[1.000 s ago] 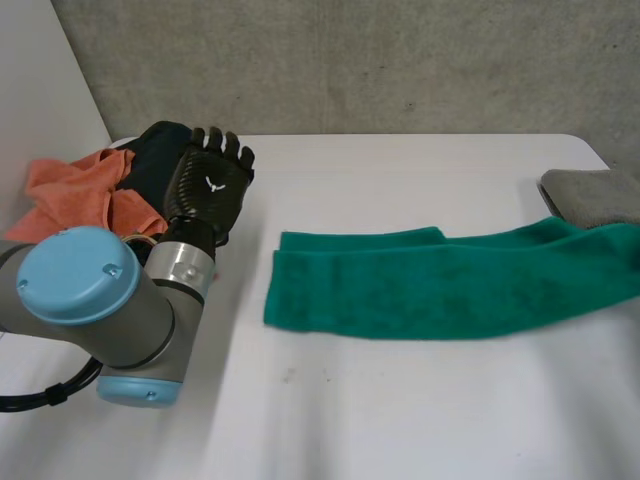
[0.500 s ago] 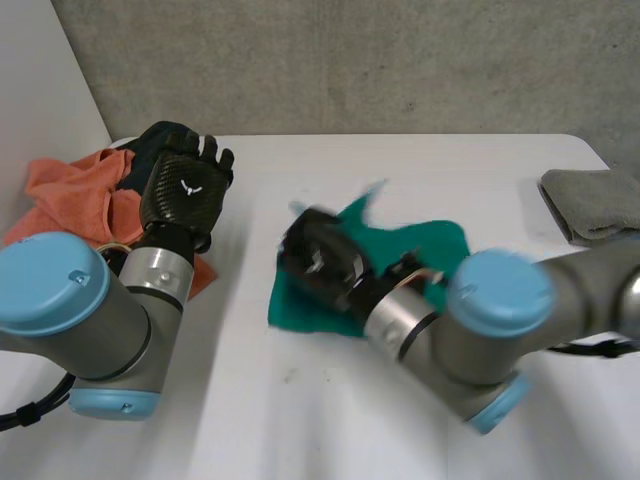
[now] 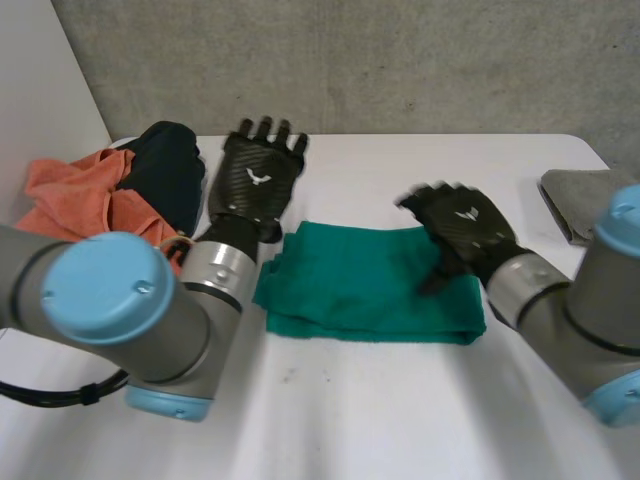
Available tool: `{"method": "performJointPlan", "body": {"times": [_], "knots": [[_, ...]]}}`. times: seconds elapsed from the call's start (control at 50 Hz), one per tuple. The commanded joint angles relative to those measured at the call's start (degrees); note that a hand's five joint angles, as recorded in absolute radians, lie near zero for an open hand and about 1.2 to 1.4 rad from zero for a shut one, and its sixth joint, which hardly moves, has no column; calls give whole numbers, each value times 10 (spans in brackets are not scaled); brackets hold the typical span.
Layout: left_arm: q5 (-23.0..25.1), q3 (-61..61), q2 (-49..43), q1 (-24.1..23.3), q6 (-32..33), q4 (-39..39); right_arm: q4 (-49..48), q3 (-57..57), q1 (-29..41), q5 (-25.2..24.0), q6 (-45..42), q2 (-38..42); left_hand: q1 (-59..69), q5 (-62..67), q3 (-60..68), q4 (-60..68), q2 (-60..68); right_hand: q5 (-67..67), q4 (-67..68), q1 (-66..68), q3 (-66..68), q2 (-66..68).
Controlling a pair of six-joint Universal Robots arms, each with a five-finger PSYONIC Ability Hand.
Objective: Fold the laundry.
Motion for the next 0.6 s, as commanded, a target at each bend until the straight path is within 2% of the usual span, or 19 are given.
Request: {"method": "performJointPlan", "body": {"times": [0.02,0.1,0.12,0.16,0.3,0.4,0.48,0.5,0.6], "knots": [[-2,49,-53,-23,-10,-48,64,18,-61,-9,-77,56,-8,-25,-19,-14,-16,2,3,23,16,11],[-3,49,-54,-21,-10,-58,68,8,-71,2,-121,84,-8,-25,-19,-14,-16,299,300,321,313,309],[-3,48,-54,-21,-10,-60,68,5,-73,5,-135,88,-8,-25,-19,-14,-16,460,461,481,474,469],[-3,41,-48,-21,-10,-60,66,2,-74,8,-147,88,-8,-25,-19,-14,-16,659,660,680,673,668],[-4,14,-19,-15,-8,-65,10,-10,-69,94,-222,42,-8,-25,-19,-14,-16,664,665,686,678,674],[-4,-13,19,5,-10,-65,-22,-21,-55,114,-315,3,-10,-27,-21,-16,-17,664,665,686,678,674],[-5,-29,38,15,-10,-65,-44,-38,38,84,-402,12,-10,-27,-21,-16,-17,664,665,686,678,674],[-6,-31,40,18,-10,-65,-61,-45,81,59,-429,27,-10,-27,-21,-16,-17,664,665,686,678,674],[-12,-44,46,37,-11,-67,-107,-44,177,-35,-476,87,-6,-23,-18,-13,-14,664,665,686,678,674]]}}
